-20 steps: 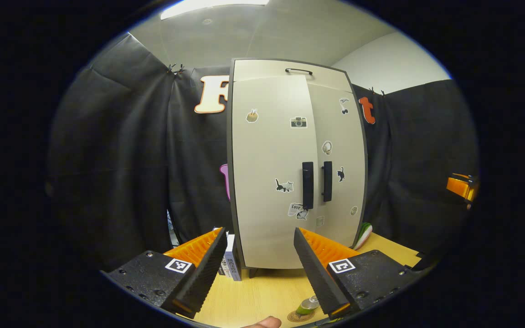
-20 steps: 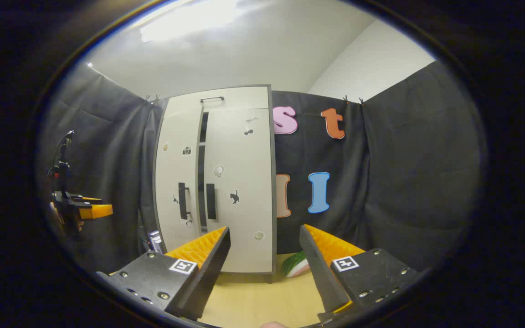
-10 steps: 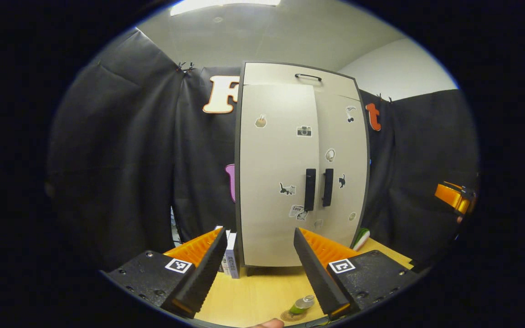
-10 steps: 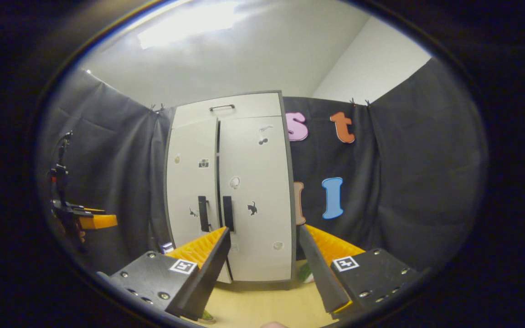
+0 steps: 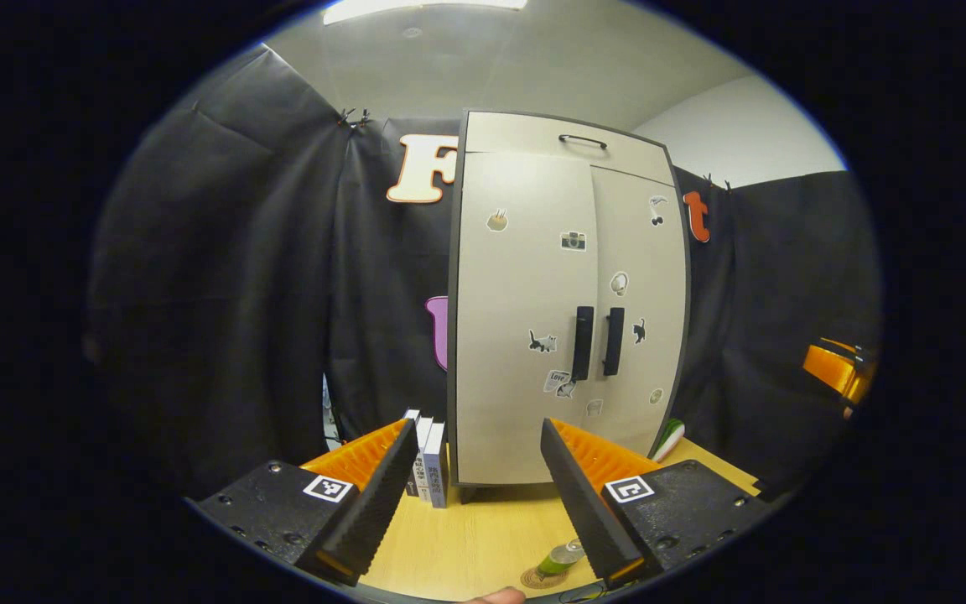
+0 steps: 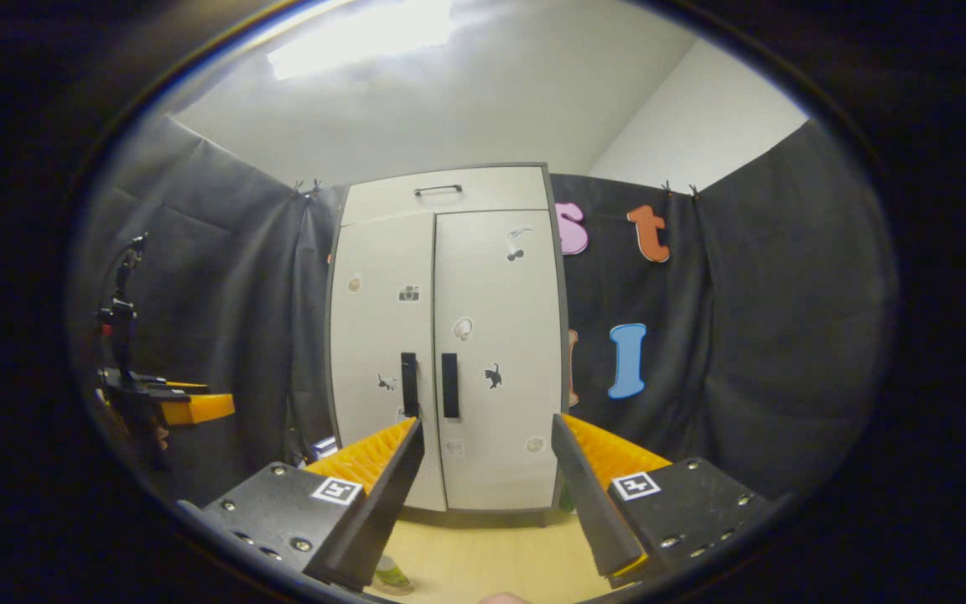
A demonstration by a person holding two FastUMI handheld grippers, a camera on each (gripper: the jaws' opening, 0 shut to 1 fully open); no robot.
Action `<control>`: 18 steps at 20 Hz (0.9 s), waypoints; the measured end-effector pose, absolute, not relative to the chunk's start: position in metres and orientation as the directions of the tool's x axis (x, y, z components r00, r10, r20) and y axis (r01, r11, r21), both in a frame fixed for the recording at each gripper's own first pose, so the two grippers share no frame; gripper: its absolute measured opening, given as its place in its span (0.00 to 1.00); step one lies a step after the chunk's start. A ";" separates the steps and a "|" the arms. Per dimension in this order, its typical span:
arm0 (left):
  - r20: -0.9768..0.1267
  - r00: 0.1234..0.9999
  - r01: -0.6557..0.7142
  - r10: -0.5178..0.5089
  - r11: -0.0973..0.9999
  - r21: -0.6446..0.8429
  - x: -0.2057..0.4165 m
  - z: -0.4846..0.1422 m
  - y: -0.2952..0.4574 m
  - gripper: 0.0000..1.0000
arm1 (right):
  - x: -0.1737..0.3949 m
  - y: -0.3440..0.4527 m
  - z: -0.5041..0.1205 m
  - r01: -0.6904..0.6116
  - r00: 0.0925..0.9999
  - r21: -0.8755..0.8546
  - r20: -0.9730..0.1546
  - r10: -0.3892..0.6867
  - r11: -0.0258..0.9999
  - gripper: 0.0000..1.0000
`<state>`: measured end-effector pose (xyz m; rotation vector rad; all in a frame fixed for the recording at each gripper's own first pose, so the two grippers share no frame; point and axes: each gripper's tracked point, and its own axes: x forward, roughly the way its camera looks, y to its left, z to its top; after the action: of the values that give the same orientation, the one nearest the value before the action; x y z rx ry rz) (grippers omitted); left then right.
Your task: Grasp the bottle in the cabinet with the left hand and place it on the coaster, then close the right door with the right hand and the left door with the left hand.
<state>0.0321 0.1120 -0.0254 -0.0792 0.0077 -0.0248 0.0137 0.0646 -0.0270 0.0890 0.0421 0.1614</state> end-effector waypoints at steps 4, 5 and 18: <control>0.028 0.999 0.048 -0.047 0.997 -0.067 0.026 -0.018 0.109 0.93 | -0.005 0.058 -0.019 -0.147 0.988 0.070 -0.038 0.150 0.987 0.89; 0.018 0.999 0.052 -0.051 0.996 -0.066 0.025 -0.022 0.109 0.93 | -0.008 0.055 -0.015 -0.147 0.988 0.070 -0.034 0.149 0.987 0.93; 0.003 0.997 0.079 -0.079 0.995 -0.060 0.035 -0.031 0.099 0.93 | -0.017 0.045 -0.013 -0.126 0.991 0.058 -0.034 0.128 0.990 0.93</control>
<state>0.0351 0.0990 -0.0309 -0.0602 -0.0005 -0.0789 -0.0174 0.0454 -0.0125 0.0554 0.0375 0.1275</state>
